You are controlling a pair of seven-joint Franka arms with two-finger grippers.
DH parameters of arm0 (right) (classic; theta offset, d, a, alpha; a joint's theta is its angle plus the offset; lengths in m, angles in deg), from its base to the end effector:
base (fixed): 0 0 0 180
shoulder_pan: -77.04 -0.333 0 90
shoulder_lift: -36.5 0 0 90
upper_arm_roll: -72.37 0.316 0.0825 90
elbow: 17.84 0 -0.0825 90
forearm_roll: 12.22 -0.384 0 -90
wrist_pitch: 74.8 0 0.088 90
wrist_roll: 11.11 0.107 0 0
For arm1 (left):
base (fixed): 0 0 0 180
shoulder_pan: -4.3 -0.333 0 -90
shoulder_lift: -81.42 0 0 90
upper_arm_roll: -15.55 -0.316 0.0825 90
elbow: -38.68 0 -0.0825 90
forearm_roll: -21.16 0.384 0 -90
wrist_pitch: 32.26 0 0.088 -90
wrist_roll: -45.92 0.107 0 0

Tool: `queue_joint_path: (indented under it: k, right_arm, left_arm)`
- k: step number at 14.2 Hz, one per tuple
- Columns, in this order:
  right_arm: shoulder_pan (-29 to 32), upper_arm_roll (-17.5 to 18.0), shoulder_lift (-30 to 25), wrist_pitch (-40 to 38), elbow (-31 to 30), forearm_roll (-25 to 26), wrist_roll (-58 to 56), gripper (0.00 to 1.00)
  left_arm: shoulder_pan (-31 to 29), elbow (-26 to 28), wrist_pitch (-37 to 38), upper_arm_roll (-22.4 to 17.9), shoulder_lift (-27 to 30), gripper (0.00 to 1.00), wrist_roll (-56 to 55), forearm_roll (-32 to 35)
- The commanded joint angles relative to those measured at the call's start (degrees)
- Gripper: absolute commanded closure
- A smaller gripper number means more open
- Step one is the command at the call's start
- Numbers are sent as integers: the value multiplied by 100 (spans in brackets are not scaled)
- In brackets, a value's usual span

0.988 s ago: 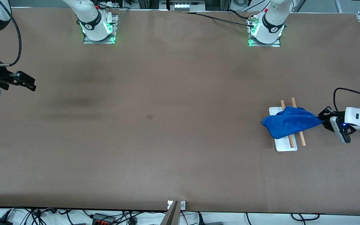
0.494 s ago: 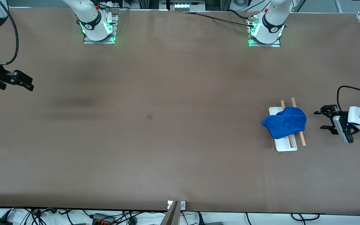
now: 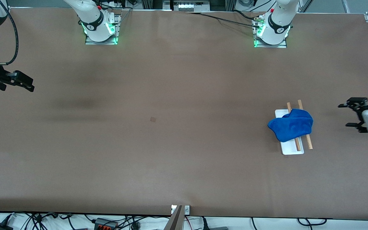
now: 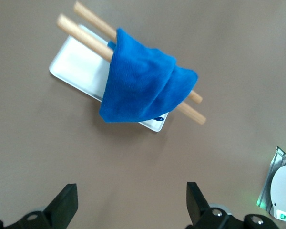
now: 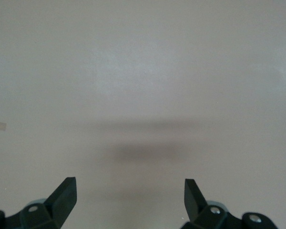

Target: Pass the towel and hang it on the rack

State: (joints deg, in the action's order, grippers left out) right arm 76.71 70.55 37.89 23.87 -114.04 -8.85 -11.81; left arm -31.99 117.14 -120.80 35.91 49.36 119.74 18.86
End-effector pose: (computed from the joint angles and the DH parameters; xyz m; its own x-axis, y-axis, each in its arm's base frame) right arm 0.5714 -0.0201 0.5728 0.9998 -0.0049 0.0179 -0.0060 -0.9982 0.0593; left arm 0.6290 0.2205 0.3866 0.5672 -0.8151 0.1179 -0.7814 -0.4874 0.3897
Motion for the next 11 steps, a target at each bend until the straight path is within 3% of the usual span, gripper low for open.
queue_joint_path:
  k: [1,7,11]
  right_arm:
    - [-2,-2,-86,-68,-4,-82,-97,0]
    - [-2,-20,-95,-59,-13,-82,-97,0]
    - [7,-11,-95,-77,-56,-91,-97,0]
  left_arm:
    - [-36,-15,372,82,455,0,-383,36]
    - [87,-41,846,450,834,0,-1466,89]
    - [455,-375,927,627,851,0,-1808,247]
